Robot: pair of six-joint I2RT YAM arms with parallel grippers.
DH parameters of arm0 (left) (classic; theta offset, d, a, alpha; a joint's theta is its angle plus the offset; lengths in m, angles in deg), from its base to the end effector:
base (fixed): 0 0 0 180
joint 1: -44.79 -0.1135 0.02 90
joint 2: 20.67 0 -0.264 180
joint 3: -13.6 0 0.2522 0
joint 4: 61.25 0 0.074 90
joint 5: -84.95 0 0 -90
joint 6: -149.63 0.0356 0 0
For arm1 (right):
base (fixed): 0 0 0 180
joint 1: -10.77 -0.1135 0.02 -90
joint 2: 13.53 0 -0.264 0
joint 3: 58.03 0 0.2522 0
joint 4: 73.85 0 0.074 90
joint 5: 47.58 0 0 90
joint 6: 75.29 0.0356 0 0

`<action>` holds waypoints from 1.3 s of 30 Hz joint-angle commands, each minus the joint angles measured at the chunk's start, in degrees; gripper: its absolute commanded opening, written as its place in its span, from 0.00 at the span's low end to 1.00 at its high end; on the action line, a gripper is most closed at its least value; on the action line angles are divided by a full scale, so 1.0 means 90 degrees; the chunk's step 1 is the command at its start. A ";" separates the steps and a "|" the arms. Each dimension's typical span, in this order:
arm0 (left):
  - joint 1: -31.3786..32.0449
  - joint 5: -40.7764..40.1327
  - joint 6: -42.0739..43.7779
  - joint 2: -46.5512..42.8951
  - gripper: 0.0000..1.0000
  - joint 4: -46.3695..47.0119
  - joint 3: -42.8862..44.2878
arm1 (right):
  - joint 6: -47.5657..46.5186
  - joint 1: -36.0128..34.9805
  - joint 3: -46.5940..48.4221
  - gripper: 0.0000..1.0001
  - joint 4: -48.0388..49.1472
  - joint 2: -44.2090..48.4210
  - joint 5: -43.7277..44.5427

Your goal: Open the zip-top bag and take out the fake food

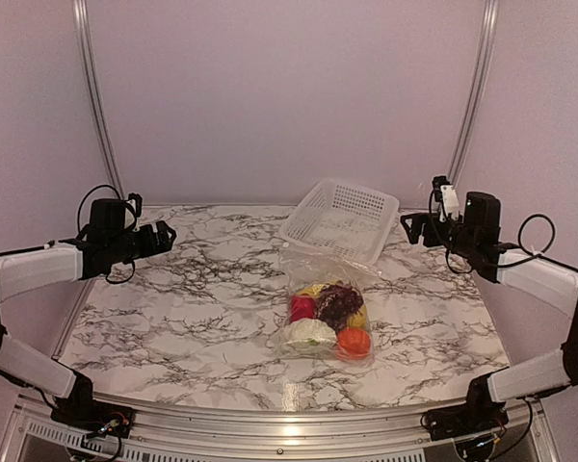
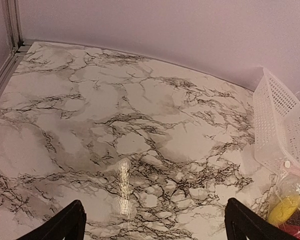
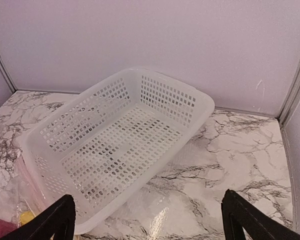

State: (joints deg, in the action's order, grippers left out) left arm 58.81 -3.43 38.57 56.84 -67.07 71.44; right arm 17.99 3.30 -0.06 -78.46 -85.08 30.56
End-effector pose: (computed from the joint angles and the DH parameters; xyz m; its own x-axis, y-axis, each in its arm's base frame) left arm 0.2901 -0.0735 0.2392 -0.4856 -0.2490 -0.8380 0.0991 0.9367 -0.3357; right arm 0.2816 0.0443 0.2707 -0.3274 0.0135 -0.9448 -0.3026 0.9457 0.1184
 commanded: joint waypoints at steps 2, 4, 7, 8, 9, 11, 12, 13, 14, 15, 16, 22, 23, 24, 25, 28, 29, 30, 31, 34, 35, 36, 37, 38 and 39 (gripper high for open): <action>0.0056 0.0316 0.0012 -0.0030 0.99 0.0392 0.0145 | 0.0098 -0.0119 0.0384 0.99 -0.0310 -0.0188 -0.0872; 0.0068 0.0456 0.0039 -0.0074 0.99 0.0543 0.0072 | 0.0189 -0.0130 0.0407 0.99 -0.0423 -0.0242 -0.1240; 0.0095 0.0675 0.0089 -0.0082 0.99 0.0736 -0.0022 | 0.0372 -0.0142 0.0351 0.99 -0.0549 -0.0266 -0.1639; 0.0109 0.0761 0.0119 -0.0086 0.99 0.0796 -0.0049 | 0.0444 -0.0145 0.0307 0.99 -0.0569 -0.0264 -0.1784; 0.0127 0.0826 0.0147 -0.0097 0.99 0.0868 -0.0080 | 0.0499 -0.0148 0.0267 0.99 -0.0589 -0.0261 -0.1925; 0.0161 0.0939 0.0210 -0.0143 0.99 0.1009 -0.0158 | 0.0592 -0.0152 0.0180 0.99 -0.0691 -0.0258 -0.2209; 0.0168 0.0969 0.0231 -0.0184 0.99 0.1061 -0.0199 | 0.0635 -0.0155 0.0134 0.99 -0.0734 -0.0242 -0.2330; 0.0172 0.0996 0.0247 -0.0212 0.99 0.1099 -0.0215 | 0.0670 -0.0157 0.0071 0.99 -0.0784 -0.0219 -0.2450; 0.0179 0.1021 0.0277 -0.0233 0.99 0.1118 -0.0231 | 0.0729 -0.0158 0.0005 0.98 -0.0798 -0.0189 -0.2546; 0.0186 0.1044 0.0293 -0.0246 0.99 0.1123 -0.0234 | 0.0804 -0.0163 -0.0076 0.98 -0.0802 -0.0165 -0.2654; 0.0188 0.1047 0.0303 -0.0245 0.99 0.1111 -0.0224 | 0.0861 -0.0160 -0.0162 0.97 -0.0789 -0.0152 -0.2761; 0.0196 0.1098 0.0320 -0.0204 0.99 0.1155 -0.0185 | 0.1064 -0.0164 -0.0558 0.90 -0.0725 -0.0365 -0.3086; 0.0199 0.1112 0.0313 -0.0190 0.99 0.1179 -0.0174 | 0.1056 -0.0165 -0.0602 0.89 -0.0713 -0.0417 -0.3078; 0.0200 0.1135 0.0304 -0.0159 0.99 0.1207 -0.0171 | 0.1056 -0.0169 -0.0623 0.88 -0.0696 -0.0478 -0.3085; 0.0208 0.1166 0.0300 -0.0144 0.99 0.1236 -0.0171 | 0.1062 -0.0167 -0.0640 0.88 -0.0657 -0.0544 -0.3107; 0.0219 0.1191 0.0243 -0.0079 0.99 0.1315 -0.0167 | 0.1155 -0.0173 -0.0689 0.86 -0.0434 -0.0775 -0.3222; 0.0228 0.1182 0.0228 -0.0070 0.99 0.1330 -0.0162 | 0.1187 -0.0176 -0.0703 0.84 -0.0343 -0.0868 -0.3272; 0.0229 0.1178 0.0214 -0.0055 0.99 0.1347 -0.0158 | 0.1224 -0.0185 -0.0711 0.83 -0.0257 -0.0971 -0.3300; 0.0229 0.1173 0.0198 -0.0049 0.99 0.1360 -0.0153 | 0.1252 -0.0193 -0.0706 0.82 -0.0167 -0.1063 -0.3326; 0.0225 0.1172 0.0150 -0.0032 0.99 0.1430 -0.0159 | 0.1340 -0.0224 -0.0686 0.73 0.0105 -0.1355 -0.3443; 0.0229 0.1167 0.0134 -0.0038 0.99 0.1458 -0.0172 | 0.1391 -0.0239 -0.0679 0.70 0.0198 -0.1432 -0.3477; 0.0233 0.1159 0.0111 -0.0020 0.99 0.1490 -0.0178 | 0.1434 -0.0244 -0.0672 0.66 0.0269 -0.1503 -0.3498; 0.0238 0.1157 0.0083 -0.0007 0.99 0.1524 -0.0187 | 0.1474 -0.0250 -0.0671 0.62 0.0344 -0.1567 -0.3536; 0.0238 0.1162 0.0047 0.0004 0.99 0.1551 -0.0192 | 0.1525 -0.0260 -0.0666 0.58 0.0431 -0.1626 -0.3586; 0.0236 0.1182 0.0029 0.0023 0.99 0.1578 -0.0195 | 0.1558 -0.0271 -0.0655 0.53 0.0499 -0.1672 -0.3623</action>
State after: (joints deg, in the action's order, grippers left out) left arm 60.71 6.52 39.92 56.19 -55.44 70.15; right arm 29.95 1.86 -5.96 -78.75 -98.63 0.24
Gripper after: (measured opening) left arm 0.990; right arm 0.594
